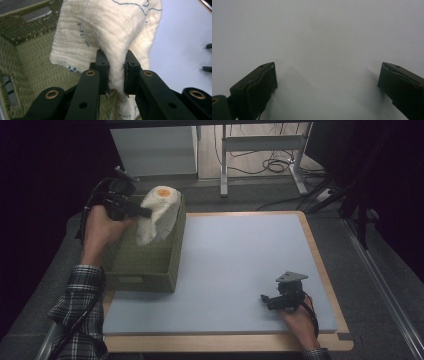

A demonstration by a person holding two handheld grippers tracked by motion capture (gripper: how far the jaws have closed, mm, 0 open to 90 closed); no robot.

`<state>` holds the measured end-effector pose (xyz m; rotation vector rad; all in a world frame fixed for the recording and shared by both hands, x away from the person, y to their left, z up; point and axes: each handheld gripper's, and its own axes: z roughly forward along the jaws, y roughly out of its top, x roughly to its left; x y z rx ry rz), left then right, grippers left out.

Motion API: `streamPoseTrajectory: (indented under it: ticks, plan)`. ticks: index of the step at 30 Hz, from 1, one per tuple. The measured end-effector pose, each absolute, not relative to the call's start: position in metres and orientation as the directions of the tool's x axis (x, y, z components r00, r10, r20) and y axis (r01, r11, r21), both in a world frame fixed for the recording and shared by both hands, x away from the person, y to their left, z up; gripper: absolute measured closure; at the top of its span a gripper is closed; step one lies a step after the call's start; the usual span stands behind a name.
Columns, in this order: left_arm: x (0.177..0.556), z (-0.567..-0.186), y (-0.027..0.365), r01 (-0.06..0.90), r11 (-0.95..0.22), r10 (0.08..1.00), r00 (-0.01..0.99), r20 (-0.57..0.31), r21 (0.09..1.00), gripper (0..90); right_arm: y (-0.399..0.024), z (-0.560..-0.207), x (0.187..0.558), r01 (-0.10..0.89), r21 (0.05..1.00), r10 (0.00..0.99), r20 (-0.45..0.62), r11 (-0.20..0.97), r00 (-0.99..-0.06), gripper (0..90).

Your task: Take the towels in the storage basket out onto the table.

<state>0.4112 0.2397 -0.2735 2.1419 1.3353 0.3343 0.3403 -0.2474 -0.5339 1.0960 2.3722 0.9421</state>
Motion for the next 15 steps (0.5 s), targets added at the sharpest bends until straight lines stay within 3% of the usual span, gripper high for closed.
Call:
streamPoseTrajectory:
  ticks: [15]
  plan:
    - [0.423,-0.275,0.179,0.691,-0.415,0.818,0.568,-0.090,0.592,78.4,-0.247,-0.534,0.340,0.532,0.701,0.773,-0.044,0.475,-0.633,2.2]
